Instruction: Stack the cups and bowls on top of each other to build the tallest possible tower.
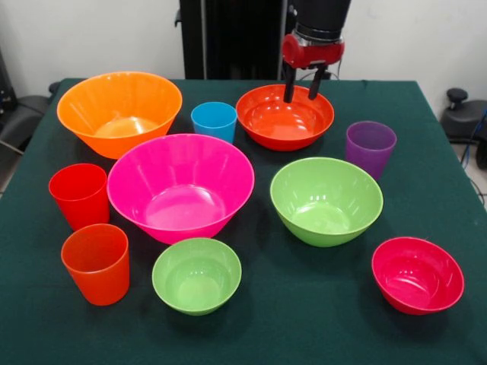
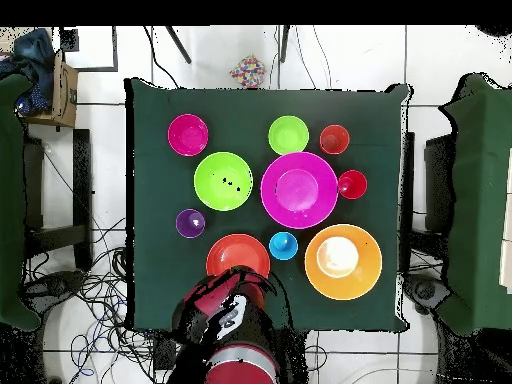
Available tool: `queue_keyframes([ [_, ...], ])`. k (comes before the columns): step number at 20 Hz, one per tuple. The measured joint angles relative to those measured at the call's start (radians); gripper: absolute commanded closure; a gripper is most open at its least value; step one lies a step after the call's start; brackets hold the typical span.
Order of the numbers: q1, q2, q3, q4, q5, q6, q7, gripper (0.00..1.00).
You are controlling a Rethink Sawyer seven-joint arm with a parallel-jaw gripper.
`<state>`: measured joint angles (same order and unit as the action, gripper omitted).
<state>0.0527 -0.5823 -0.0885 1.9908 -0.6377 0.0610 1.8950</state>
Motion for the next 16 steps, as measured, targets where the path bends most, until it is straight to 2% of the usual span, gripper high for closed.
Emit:
queue_keyframes([
  [7, 0.025, 0.032, -0.026, -0.022, 0.001, -0.019, 0.000, 0.00],
  [16, 0.002, -0.006, -0.015, -0.021, 0.012, -0.019, 0.000, 0.00],
])
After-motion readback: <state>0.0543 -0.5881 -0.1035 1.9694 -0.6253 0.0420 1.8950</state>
